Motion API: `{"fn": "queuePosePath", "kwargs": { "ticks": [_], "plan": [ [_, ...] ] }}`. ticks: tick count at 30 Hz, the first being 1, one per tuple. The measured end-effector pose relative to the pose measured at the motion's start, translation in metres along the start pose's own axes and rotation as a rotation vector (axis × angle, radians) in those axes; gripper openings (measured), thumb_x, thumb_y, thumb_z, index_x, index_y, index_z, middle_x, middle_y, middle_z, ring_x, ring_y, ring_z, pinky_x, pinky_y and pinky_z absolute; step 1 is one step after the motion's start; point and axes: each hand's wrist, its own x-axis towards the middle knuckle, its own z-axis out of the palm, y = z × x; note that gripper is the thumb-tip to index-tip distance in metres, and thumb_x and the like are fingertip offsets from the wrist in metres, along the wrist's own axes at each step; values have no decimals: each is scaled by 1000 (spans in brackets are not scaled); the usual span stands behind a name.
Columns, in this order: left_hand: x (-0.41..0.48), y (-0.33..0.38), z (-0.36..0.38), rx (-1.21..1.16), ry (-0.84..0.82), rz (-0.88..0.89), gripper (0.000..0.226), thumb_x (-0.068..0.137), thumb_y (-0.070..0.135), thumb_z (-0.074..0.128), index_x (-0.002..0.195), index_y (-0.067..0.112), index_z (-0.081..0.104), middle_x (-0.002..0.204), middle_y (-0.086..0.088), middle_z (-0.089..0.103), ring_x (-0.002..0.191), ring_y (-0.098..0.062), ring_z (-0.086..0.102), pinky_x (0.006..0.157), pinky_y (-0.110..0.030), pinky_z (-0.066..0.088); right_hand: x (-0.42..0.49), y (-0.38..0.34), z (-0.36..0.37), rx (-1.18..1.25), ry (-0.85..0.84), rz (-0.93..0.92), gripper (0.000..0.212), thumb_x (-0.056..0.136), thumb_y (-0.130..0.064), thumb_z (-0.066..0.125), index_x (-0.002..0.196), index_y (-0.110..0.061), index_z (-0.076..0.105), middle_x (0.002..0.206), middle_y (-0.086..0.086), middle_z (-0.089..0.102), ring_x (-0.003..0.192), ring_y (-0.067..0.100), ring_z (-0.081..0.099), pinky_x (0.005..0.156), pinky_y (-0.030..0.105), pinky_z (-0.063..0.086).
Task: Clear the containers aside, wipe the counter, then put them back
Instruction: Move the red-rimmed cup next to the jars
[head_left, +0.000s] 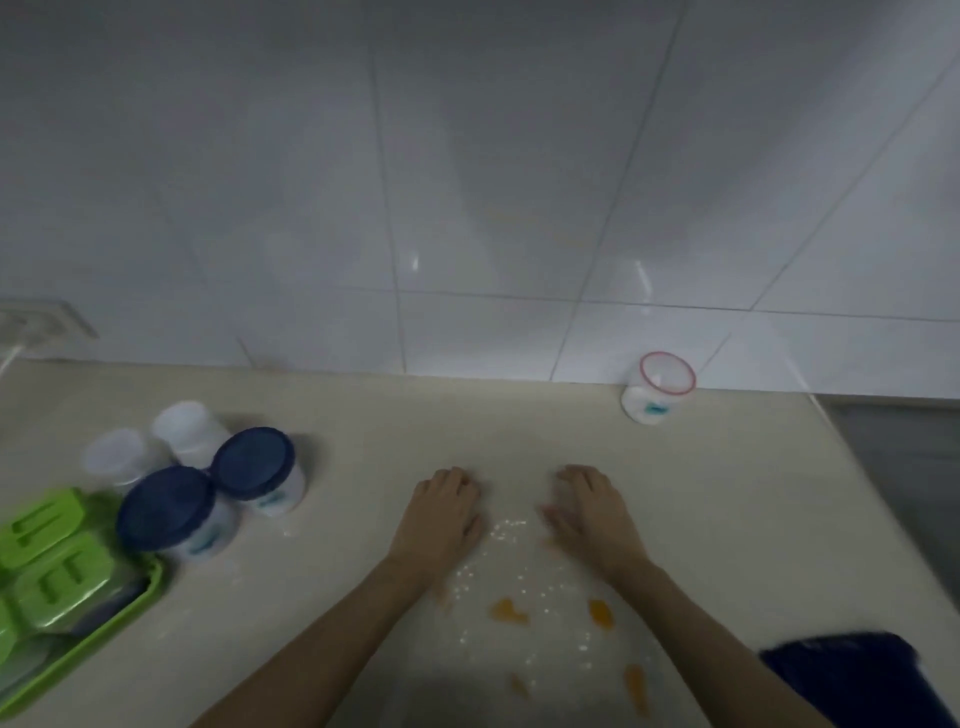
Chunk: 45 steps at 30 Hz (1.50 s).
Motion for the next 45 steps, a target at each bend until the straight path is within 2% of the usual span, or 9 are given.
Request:
{"fn": "queuePosePath", "kwargs": {
  "ticks": [4, 9, 14, 19, 25, 28, 35, 40, 45],
  "plan": [
    [51, 41, 8, 29, -117, -23, 48, 86, 38, 45, 128, 15, 43, 137, -12, 41, 129, -33, 37, 105, -45, 33, 31, 58, -42, -72, 115, 53, 47, 82, -28, 67, 121, -6, 54, 127, 18, 54, 116, 36, 52, 98, 43, 43],
    [100, 72, 20, 88, -163, -24, 55, 88, 40, 43, 136, 18, 30, 150, -17, 21, 138, -36, 22, 111, -49, 25, 90, 103, -71, -189, 148, 77, 66, 78, -27, 71, 134, -8, 42, 144, 28, 33, 133, 44, 33, 106, 51, 35],
    [120, 85, 31, 78, -129, -129, 48, 86, 41, 46, 128, 20, 35, 143, -15, 28, 128, -35, 31, 104, -49, 32, 120, 130, -74, -157, 182, 259, 59, 81, -29, 68, 132, -25, 37, 153, 25, 9, 140, 45, 12, 109, 57, 25],
    [123, 83, 45, -7, -139, -248, 50, 85, 43, 48, 129, 24, 34, 142, -11, 30, 127, -33, 34, 102, -46, 35, 132, 143, -71, 9, 281, 229, 49, 78, -20, 72, 119, -19, 45, 145, 24, 27, 129, 46, 31, 103, 49, 35],
    [123, 83, 49, -45, -135, -253, 52, 87, 47, 47, 132, 27, 34, 148, -10, 25, 132, -32, 30, 105, -46, 31, 126, 147, -82, 153, 311, 193, 68, 63, -20, 83, 122, -20, 49, 130, 19, 37, 105, 39, 52, 90, 40, 46],
    [125, 68, 42, -162, -129, -248, 48, 92, 50, 43, 133, 25, 40, 150, -9, 28, 133, -33, 33, 107, -44, 31, 115, 123, -86, 180, 326, 112, 68, 58, -23, 86, 118, -19, 53, 127, 16, 37, 94, 34, 58, 83, 37, 50],
    [40, -4, 14, -120, -21, -263, 61, 87, 54, 25, 129, 20, 52, 143, -8, 47, 132, -26, 43, 110, -37, 34, 82, 12, -41, 259, 185, -126, 68, 57, -29, 85, 117, -17, 55, 123, 13, 39, 103, 27, 54, 88, 27, 45],
    [-67, -56, 6, 29, -9, -228, 41, 90, 36, 40, 119, 14, 57, 132, -11, 58, 117, -29, 57, 101, -38, 45, 52, -84, 7, 330, 76, -284, 69, 52, -25, 86, 114, -16, 57, 123, 12, 42, 107, 26, 53, 87, 25, 44],
    [-151, -96, 4, 103, -30, -300, 45, 91, 41, 36, 123, 17, 56, 133, -7, 57, 119, -25, 57, 105, -42, 42, 24, -164, 50, 397, -34, -402, 71, 50, -26, 85, 113, -13, 56, 121, 13, 42, 100, 30, 54, 86, 30, 46]
  ]
}}
